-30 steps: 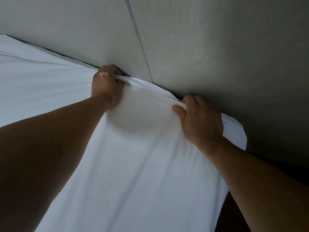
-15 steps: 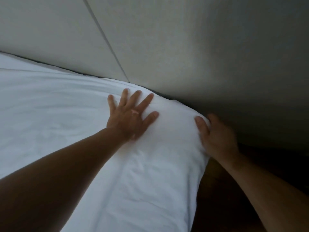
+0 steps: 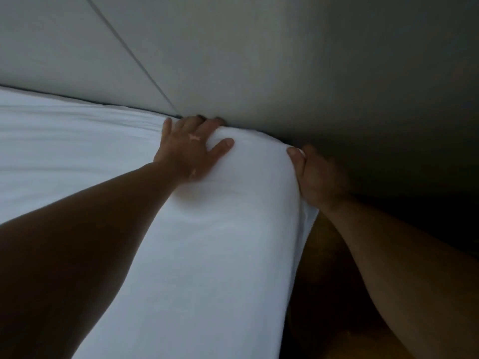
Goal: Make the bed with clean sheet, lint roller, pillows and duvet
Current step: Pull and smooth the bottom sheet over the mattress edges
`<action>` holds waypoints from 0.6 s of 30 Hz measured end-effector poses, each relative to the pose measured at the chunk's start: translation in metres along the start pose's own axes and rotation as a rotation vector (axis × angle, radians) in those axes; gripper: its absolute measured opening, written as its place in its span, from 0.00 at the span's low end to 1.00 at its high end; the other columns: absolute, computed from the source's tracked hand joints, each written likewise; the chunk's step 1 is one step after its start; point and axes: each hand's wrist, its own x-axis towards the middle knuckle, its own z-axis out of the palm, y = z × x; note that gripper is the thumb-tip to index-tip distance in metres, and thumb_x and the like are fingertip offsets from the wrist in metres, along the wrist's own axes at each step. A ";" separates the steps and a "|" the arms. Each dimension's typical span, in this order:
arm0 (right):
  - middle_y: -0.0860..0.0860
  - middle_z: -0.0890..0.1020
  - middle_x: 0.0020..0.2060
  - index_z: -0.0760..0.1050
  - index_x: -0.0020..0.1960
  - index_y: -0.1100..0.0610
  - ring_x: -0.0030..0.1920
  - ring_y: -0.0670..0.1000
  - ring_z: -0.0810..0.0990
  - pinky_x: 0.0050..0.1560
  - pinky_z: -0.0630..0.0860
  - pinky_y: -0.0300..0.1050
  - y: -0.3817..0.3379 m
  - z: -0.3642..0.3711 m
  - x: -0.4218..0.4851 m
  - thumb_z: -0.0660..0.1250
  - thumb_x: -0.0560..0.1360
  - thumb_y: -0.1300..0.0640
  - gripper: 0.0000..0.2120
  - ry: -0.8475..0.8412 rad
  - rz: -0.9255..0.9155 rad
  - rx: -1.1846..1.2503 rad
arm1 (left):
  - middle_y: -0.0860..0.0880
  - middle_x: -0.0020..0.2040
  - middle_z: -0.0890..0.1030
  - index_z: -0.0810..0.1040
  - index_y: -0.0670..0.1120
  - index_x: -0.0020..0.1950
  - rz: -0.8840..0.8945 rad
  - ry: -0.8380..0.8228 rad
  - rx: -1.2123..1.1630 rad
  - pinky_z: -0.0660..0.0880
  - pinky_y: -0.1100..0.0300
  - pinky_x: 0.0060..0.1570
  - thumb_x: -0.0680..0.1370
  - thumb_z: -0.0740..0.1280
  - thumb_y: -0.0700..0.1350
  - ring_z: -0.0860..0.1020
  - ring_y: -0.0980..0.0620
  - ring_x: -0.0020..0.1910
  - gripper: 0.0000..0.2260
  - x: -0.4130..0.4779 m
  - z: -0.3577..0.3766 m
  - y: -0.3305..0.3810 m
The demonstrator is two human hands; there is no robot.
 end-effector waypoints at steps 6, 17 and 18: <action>0.58 0.78 0.56 0.70 0.65 0.59 0.55 0.58 0.78 0.50 0.70 0.46 0.010 -0.013 -0.040 0.53 0.82 0.37 0.27 -0.100 0.196 0.289 | 0.42 0.80 0.58 0.60 0.55 0.80 0.133 0.096 -0.036 0.53 0.34 0.73 0.81 0.52 0.63 0.56 0.39 0.79 0.28 -0.102 0.017 0.038; 0.46 0.77 0.56 0.64 0.66 0.49 0.52 0.50 0.80 0.49 0.82 0.47 -0.031 0.067 -0.322 0.63 0.66 0.23 0.39 -0.183 0.322 0.358 | 0.45 0.80 0.58 0.62 0.51 0.79 0.144 -0.060 -0.078 0.58 0.39 0.75 0.79 0.58 0.60 0.54 0.42 0.80 0.30 -0.330 0.032 0.078; 0.46 0.77 0.54 0.65 0.64 0.49 0.51 0.50 0.81 0.48 0.83 0.48 -0.031 0.070 -0.344 0.61 0.65 0.21 0.40 -0.206 0.318 0.267 | 0.44 0.80 0.60 0.64 0.50 0.78 0.135 -0.070 -0.093 0.60 0.40 0.74 0.78 0.61 0.60 0.57 0.42 0.79 0.30 -0.353 0.033 0.079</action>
